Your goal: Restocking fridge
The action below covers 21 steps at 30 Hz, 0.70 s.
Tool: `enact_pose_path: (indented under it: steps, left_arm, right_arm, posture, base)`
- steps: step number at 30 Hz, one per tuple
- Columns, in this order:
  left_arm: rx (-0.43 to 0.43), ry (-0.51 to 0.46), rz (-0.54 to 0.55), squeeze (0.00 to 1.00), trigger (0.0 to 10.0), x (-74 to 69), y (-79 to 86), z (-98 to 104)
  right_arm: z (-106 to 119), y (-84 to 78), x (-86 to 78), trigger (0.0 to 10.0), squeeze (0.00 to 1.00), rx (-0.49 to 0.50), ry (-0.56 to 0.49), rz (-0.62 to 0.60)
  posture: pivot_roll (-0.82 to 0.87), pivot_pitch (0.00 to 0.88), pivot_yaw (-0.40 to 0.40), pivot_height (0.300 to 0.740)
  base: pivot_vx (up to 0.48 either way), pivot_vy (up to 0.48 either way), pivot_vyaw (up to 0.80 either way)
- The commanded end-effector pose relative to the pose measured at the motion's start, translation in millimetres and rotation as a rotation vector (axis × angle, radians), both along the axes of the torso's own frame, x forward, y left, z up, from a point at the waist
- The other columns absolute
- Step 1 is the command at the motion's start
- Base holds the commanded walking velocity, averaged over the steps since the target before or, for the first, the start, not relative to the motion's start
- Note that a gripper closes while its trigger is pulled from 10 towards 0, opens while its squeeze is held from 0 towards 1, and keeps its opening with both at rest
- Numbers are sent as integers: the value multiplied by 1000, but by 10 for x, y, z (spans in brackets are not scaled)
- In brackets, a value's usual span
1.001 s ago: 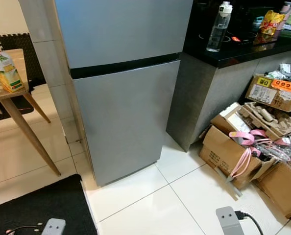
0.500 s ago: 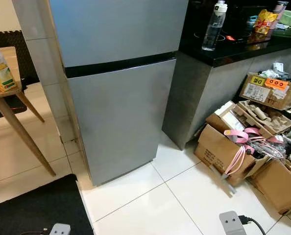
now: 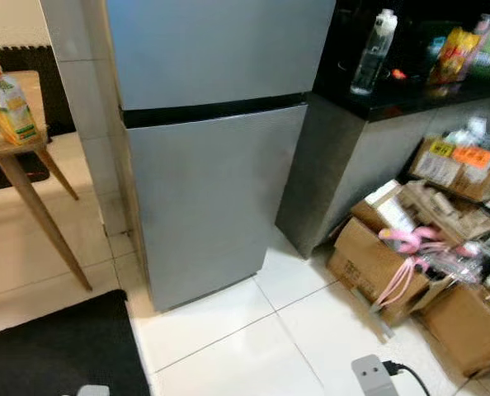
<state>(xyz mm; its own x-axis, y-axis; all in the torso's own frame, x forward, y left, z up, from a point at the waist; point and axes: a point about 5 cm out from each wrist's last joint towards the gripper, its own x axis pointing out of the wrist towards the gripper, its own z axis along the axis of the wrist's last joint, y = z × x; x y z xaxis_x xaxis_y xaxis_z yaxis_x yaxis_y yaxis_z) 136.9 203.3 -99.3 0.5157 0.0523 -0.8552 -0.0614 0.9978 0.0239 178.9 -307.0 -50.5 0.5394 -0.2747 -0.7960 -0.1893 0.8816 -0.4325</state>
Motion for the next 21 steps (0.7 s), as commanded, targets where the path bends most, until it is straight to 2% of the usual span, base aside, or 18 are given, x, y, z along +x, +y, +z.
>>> enact_pose_path:
  steps: [1, 2, 3, 4, 5, 7, 9, 10, 12, 13, 14, 16, 18, 21]
  left_arm:
    - [-32, 40, 51, 0, 10000, -158, -118, -71]
    - [-59, 37, 73, 0, 10000, -204, -155, -86]
    - [-75, 35, 71, 0, 10000, -238, -190, -96]
    - [-76, 67, 65, 0, 10000, -331, -212, -125]
    - [-79, 96, 76, 0, 10000, -412, -224, -149]
    - [-76, 128, 91, 0, 10000, -491, -221, -170]
    - [-81, 128, 100, 0, 10000, -492, -220, -170]
    - [-88, 114, 104, 0, 10000, -455, -231, -162]
    - [-88, 114, 104, 0, 10000, -455, -231, -162]
    - [-87, 104, 92, 0, 10000, -415, -233, -153]
    - [-83, 80, 88, 0, 10000, -316, -211, -126]
    - [-76, 69, 59, 0, 10000, -259, -203, -110]
    - [-74, 63, 59, 0, 10000, -230, -193, -102]
    - [-71, 50, 81, 0, 10000, -209, -155, -90]
  right_arm:
    - [108, -171, 44, 10000, 0, -50, 7, -7]
    - [130, -178, 73, 10000, 0, -60, 14, 28]
    - [148, -173, 106, 10000, 0, -72, 14, 66]
    - [175, -180, 146, 10000, 0, -72, -5, 62]
    - [190, -185, 166, 10000, 0, -68, -19, 49]
    - [195, -188, 173, 10000, 0, -59, -33, 22]
    - [173, -162, 160, 10000, 0, -60, -21, 39]
    - [100, -97, 96, 10000, 0, -59, 16, 74]
    - [100, -97, 96, 10000, 0, -59, 16, 74]
    - [64, -51, 72, 10000, 0, -44, 20, 74]
    - [-3, 41, 31, 10000, 0, -32, 41, 103]
    - [-35, 96, 18, 10000, 0, -18, 43, 106]
    - [-40, 118, 27, 10000, 0, -13, 39, 109]
    - [-4, 62, 43, 10000, 0, -15, 32, 104]
  posture:
    - [134, 0, -250, 740]
    - [101, 0, -268, 740]
    - [85, 0, -253, 740]
    - [88, 0, -233, 740]
    - [106, 0, -249, 740]
    - [113, 0, -247, 740]
    - [85, 0, -221, 740]
    - [84, 0, -222, 740]
    - [84, 0, -222, 740]
    - [92, 0, -220, 740]
    - [79, 0, -211, 740]
    - [83, 0, -208, 740]
    - [94, 0, -209, 740]
    - [126, 0, -210, 740]
  base:
    - [0, 0, 0]
    - [0, 0, 0]
    - [0, 0, 0]
    - [0, 0, 0]
    - [0, 0, 0]
    - [0, 0, 0]
    - [0, 0, 0]
    - [0, 0, 0]
    - [0, 0, 0]
    - [0, 0, 0]
    - [0, 0, 0]
    - [0, 0, 0]
    - [0, 0, 0]
    - [0, 0, 0]
